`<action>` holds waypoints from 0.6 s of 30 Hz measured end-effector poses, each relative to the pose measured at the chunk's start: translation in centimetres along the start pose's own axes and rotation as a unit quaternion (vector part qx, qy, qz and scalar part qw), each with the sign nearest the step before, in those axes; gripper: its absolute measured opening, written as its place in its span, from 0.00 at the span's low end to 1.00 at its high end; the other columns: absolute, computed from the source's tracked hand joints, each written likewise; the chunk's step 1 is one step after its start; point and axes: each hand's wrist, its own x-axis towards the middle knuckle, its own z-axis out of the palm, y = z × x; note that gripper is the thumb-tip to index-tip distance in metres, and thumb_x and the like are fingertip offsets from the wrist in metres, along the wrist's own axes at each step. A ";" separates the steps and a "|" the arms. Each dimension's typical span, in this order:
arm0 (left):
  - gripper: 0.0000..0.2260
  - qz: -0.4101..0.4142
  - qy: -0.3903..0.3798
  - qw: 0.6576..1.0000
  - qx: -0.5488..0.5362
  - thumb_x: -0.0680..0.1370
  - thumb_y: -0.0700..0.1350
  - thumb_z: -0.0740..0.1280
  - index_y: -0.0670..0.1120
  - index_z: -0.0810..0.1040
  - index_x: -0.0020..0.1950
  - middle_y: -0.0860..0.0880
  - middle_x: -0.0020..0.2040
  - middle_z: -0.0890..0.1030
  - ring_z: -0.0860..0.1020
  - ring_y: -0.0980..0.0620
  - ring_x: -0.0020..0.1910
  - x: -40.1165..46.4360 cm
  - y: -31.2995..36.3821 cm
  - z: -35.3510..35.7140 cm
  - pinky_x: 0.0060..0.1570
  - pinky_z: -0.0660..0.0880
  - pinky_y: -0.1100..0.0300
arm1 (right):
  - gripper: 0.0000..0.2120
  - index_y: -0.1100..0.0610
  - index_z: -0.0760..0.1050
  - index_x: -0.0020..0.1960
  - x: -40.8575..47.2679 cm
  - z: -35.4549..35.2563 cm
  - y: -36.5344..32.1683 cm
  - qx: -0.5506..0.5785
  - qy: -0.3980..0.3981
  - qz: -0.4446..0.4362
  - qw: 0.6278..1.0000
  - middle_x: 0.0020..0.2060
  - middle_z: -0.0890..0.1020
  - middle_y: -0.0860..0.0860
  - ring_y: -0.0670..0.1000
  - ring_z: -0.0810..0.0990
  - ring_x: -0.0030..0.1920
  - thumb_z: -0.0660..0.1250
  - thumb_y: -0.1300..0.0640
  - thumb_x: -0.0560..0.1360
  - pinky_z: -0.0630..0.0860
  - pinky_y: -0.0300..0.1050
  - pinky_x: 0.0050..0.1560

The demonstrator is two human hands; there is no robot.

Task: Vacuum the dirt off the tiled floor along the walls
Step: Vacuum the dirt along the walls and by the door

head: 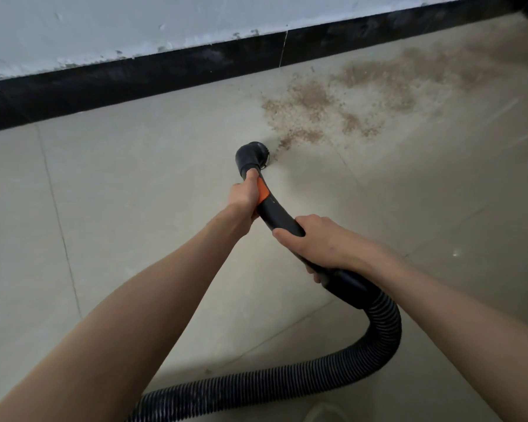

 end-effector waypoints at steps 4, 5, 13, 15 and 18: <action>0.12 0.004 -0.023 0.999 0.025 0.79 0.52 0.61 0.43 0.69 0.44 0.46 0.40 0.73 0.75 0.49 0.36 1.2 1.4 2.2 0.37 0.76 0.56 | 0.18 0.54 0.67 0.42 1.3 -1.2 0.8 0.007 0.042 0.011 0.999 0.25 0.78 0.52 0.55 0.80 0.23 0.58 0.39 0.78 0.73 0.41 0.23; 0.12 0.005 -0.028 0.999 0.025 0.78 0.52 0.61 0.43 0.69 0.44 0.46 0.40 0.73 0.75 0.49 0.36 1.4 1.7 2.7 0.37 0.76 0.56 | 0.18 0.55 0.67 0.43 1.6 -1.4 0.8 0.009 0.054 0.016 0.998 0.25 0.78 0.52 0.55 0.80 0.23 0.58 0.39 0.78 0.74 0.41 0.23; 0.13 0.001 -0.042 0.998 0.043 0.80 0.52 0.60 0.44 0.68 0.43 0.46 0.40 0.73 0.74 0.49 0.36 1.1 2.2 1.6 0.35 0.74 0.57 | 0.18 0.55 0.68 0.44 1.4 -0.7 -0.2 -0.014 0.062 0.014 0.998 0.27 0.78 0.52 0.52 0.79 0.22 0.57 0.39 0.78 0.77 0.44 0.29; 0.12 -0.003 -0.025 0.998 0.049 0.79 0.52 0.59 0.44 0.69 0.44 0.46 0.39 0.72 0.74 0.50 0.36 0.2 1.4 0.0 0.34 0.74 0.58 | 0.18 0.54 0.69 0.45 0.3 0.3 -0.7 -0.033 0.043 0.008 0.998 0.29 0.79 0.53 0.52 0.79 0.23 0.57 0.39 0.78 0.76 0.42 0.27; 0.13 -0.009 0.000 0.999 0.047 0.79 0.53 0.58 0.42 0.70 0.49 0.46 0.40 0.73 0.74 0.49 0.37 -1.8 -0.3 -3.0 0.35 0.74 0.58 | 0.18 0.53 0.67 0.46 -1.6 2.5 -1.7 -0.083 0.019 -0.001 0.996 0.33 0.79 0.52 0.51 0.79 0.23 0.56 0.38 0.78 0.76 0.42 0.27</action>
